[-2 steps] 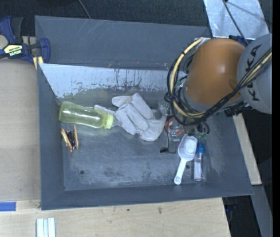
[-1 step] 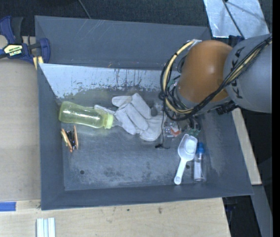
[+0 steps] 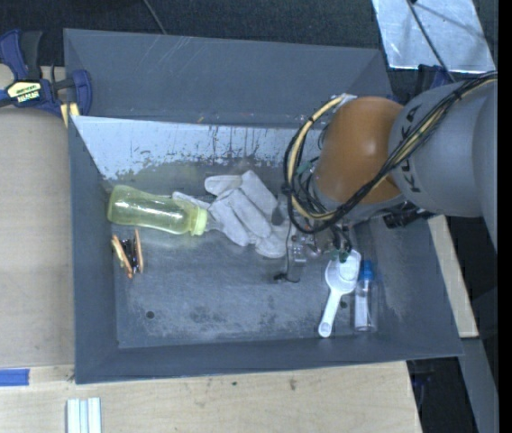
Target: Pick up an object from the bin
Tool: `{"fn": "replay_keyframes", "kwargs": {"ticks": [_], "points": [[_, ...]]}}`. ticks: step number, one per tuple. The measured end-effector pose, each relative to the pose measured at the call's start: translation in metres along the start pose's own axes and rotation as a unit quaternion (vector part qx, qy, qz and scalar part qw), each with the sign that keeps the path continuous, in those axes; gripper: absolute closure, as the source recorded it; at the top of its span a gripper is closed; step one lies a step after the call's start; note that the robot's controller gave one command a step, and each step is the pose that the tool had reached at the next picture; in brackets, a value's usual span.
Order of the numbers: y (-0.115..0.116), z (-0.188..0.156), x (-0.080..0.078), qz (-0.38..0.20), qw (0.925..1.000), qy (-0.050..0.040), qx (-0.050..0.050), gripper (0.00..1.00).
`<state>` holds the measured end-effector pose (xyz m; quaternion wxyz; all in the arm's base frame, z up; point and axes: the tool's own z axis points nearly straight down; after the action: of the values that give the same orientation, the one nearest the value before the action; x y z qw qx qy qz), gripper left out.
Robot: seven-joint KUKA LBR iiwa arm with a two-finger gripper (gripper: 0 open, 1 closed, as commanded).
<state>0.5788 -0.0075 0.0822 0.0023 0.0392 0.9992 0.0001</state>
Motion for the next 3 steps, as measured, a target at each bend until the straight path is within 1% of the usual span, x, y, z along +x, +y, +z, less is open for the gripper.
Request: {"fn": "replay_keyframes", "kwargs": {"ticks": [1, 2, 3], "points": [[0.000, 0.012, 0.007, 0.013, 0.9999, -0.0018, 0.000, 1.00], [0.000, 0.011, 0.009, 0.014, 0.9999, -0.0011, 0.000, 1.00], [0.003, -0.035, 0.006, 0.009, 1.0000, 0.0037, 0.000, 1.00]]}}
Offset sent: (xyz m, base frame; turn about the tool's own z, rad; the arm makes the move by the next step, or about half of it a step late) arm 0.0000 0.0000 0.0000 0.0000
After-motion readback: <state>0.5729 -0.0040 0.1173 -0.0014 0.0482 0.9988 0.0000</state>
